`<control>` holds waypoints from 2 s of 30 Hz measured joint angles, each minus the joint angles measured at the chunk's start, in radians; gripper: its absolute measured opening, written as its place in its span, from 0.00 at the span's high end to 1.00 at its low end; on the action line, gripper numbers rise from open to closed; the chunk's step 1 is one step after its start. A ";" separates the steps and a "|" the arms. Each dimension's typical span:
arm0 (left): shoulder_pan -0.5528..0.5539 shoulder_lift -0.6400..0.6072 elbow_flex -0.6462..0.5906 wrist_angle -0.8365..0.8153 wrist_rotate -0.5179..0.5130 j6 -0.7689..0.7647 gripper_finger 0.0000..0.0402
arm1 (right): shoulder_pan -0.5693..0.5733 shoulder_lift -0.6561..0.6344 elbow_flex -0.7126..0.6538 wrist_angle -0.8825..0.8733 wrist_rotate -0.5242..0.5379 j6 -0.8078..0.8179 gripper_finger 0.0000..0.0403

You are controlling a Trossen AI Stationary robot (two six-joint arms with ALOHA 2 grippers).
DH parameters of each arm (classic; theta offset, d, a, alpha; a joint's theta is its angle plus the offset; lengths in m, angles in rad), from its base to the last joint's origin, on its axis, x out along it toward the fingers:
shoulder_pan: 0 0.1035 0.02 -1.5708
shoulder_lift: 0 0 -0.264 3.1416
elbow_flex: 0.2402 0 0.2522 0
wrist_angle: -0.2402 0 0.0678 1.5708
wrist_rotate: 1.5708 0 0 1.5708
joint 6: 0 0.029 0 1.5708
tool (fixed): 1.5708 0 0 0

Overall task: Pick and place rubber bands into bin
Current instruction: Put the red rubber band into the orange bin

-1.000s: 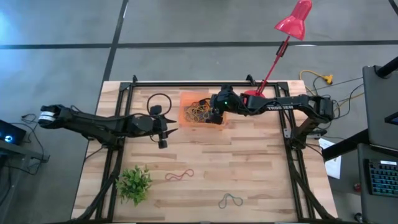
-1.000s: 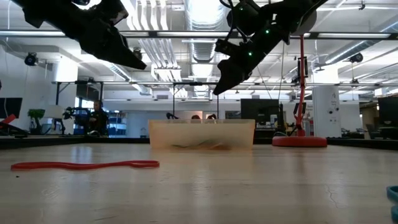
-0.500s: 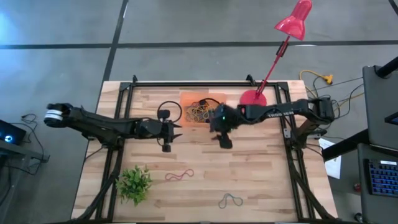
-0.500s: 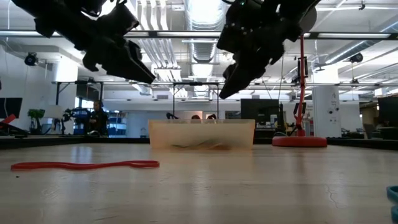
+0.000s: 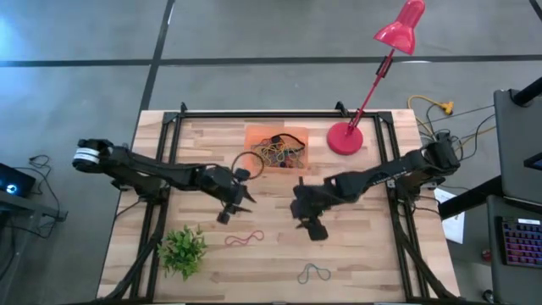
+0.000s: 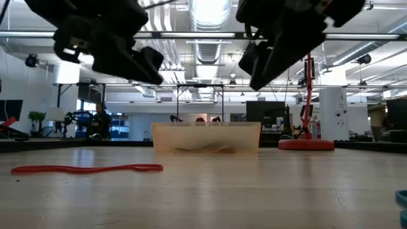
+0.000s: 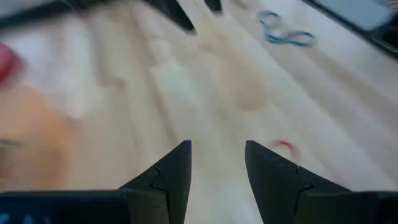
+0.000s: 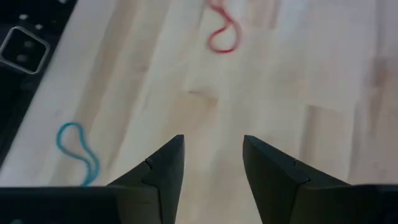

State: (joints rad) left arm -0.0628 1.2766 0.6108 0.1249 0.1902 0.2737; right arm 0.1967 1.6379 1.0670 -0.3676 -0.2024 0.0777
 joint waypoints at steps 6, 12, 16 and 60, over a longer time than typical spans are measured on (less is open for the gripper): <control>-0.033 0.136 0.047 -0.064 0.065 -0.033 0.66 | 0.091 0.000 -0.026 -0.001 0.091 0.054 0.65; -0.079 0.245 0.103 -0.093 0.067 -0.057 0.66 | 0.133 0.000 -0.081 0.005 0.184 0.127 0.67; -0.099 0.303 0.137 -0.092 0.073 -0.061 0.66 | 0.140 0.000 -0.124 0.032 0.206 0.176 0.68; -0.268 0.517 0.286 -0.295 0.094 -0.163 0.67 | 0.151 0.000 -0.173 0.124 0.232 0.219 0.77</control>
State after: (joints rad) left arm -0.3306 1.7939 0.8963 -0.1703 0.2838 0.1104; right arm 0.3477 1.6375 0.8944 -0.2431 0.0299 0.2962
